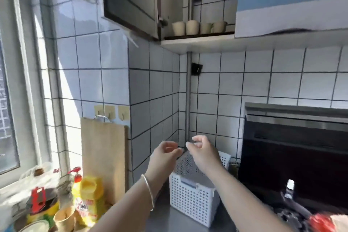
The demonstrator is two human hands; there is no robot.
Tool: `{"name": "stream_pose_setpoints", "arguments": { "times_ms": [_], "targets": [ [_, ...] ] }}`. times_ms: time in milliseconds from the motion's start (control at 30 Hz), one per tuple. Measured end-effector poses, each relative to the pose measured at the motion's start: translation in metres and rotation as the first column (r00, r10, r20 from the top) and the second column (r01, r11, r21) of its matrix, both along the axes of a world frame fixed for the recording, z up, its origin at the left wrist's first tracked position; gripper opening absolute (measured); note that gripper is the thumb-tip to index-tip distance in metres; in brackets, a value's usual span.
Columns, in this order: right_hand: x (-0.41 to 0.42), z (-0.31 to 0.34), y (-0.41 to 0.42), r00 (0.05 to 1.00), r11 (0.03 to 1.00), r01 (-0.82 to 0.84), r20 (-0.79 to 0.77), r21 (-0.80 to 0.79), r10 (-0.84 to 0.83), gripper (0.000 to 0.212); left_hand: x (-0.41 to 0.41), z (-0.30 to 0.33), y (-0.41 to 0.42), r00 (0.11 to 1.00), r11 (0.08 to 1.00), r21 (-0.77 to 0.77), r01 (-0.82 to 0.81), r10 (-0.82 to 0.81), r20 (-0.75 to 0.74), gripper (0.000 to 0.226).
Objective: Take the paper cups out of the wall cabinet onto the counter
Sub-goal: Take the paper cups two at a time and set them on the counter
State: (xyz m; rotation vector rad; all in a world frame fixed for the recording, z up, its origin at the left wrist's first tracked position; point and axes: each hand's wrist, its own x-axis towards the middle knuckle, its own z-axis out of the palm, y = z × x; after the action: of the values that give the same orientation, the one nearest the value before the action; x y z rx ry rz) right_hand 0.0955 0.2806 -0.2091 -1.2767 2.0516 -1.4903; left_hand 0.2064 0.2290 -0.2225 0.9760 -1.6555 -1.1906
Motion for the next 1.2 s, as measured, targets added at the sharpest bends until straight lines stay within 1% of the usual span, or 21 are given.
{"name": "stream_pose_setpoints", "arguments": {
  "times_ms": [133, 267, 367, 467, 667, 767, 900, 1000, 1100, 1200],
  "targets": [
    [-0.029, 0.050, -0.044, 0.997, 0.994, 0.076, -0.008, -0.079, -0.076, 0.036, -0.036, 0.048, -0.052, 0.999, 0.994, -0.100, 0.032, -0.032, 0.001, 0.019],
    [-0.055, 0.087, -0.079, 0.986, 0.986, 0.108, -0.113, -0.128, -0.123, 0.033, -0.072, 0.087, -0.094, 0.998, 0.986, -0.160, 0.056, -0.061, -0.029, 0.020],
    [-0.078, 0.112, -0.105, 0.975, 0.971, 0.136, -0.149, -0.196, -0.167, 0.030, -0.098, 0.113, -0.125, 0.995, 0.967, -0.240, 0.085, -0.095, -0.029, 0.020],
    [-0.105, 0.139, -0.134, 0.961, 0.964, 0.125, -0.211, -0.236, -0.176, 0.027, -0.123, 0.134, -0.158, 0.992, 0.942, -0.315, 0.114, -0.123, -0.007, 0.015],
    [-0.155, 0.200, -0.192, 0.919, 0.944, 0.082, -0.343, -0.319, -0.195, 0.024, -0.165, 0.187, -0.221, 0.996, 0.910, -0.414, 0.031, -0.065, -0.067, 0.011],
    [-0.170, 0.235, -0.216, 0.897, 0.908, 0.062, -0.376, -0.415, -0.234, 0.024, -0.179, 0.221, -0.246, 0.993, 0.884, -0.467, -0.012, -0.043, -0.106, 0.011],
    [-0.178, 0.280, -0.242, 0.819, 0.788, 0.049, -0.427, -0.613, -0.383, 0.023, -0.191, 0.268, -0.280, 0.991, 0.816, -0.573, -0.079, 0.001, -0.135, 0.015],
    [-0.185, 0.313, -0.262, 0.772, 0.730, 0.032, -0.447, -0.683, -0.453, 0.026, -0.193, 0.302, -0.302, 0.987, 0.756, -0.642, -0.130, 0.034, -0.160, 0.021],
    [-0.195, 0.338, -0.283, 0.749, 0.724, 0.064, -0.445, -0.687, -0.490, 0.033, -0.198, 0.328, -0.329, 0.974, 0.696, -0.685, -0.216, 0.109, -0.196, 0.033],
    [-0.203, 0.352, -0.302, 0.729, 0.780, 0.106, -0.486, -0.617, -0.483, 0.039, -0.203, 0.342, -0.355, 0.960, 0.567, -0.777, -0.274, 0.215, -0.182, 0.042]
  ]
}}
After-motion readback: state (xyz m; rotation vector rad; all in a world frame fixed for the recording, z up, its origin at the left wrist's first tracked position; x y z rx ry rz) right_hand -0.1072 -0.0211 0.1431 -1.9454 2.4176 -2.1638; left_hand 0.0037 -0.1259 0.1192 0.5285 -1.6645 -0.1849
